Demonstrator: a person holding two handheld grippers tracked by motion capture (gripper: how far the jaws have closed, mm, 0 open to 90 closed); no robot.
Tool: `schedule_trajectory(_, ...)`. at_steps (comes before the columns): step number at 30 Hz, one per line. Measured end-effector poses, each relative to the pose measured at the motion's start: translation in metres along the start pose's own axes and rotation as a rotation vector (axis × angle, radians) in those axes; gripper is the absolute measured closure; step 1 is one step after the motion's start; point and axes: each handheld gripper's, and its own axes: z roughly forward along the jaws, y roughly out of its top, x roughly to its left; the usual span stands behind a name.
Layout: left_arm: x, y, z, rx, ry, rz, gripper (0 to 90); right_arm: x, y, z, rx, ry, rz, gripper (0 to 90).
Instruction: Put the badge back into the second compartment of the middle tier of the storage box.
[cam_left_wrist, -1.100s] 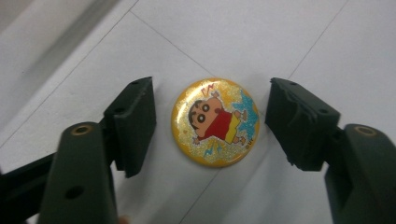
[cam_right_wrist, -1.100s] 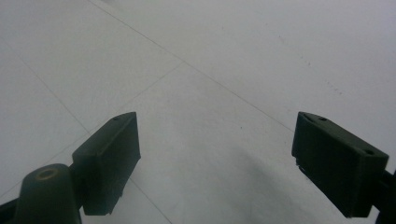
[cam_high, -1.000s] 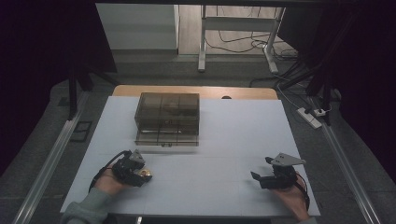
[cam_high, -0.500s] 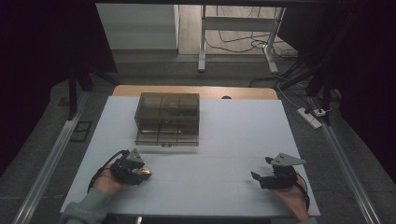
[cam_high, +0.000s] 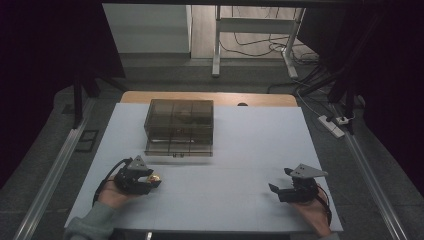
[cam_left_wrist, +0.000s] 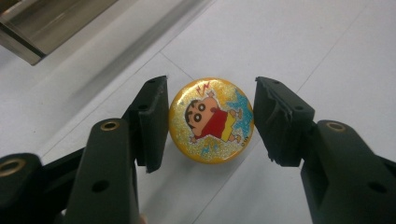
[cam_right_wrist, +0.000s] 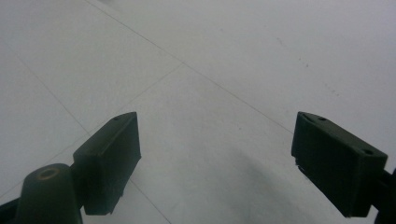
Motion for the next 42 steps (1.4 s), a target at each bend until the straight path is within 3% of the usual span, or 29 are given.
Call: schedule_trajectory(42, 0.004, 0.000, -0.015, -0.175, 0.009, -0.062, 46.9, 0.000, 0.000, -0.001, -0.009, -0.007, 0.001, 15.5)
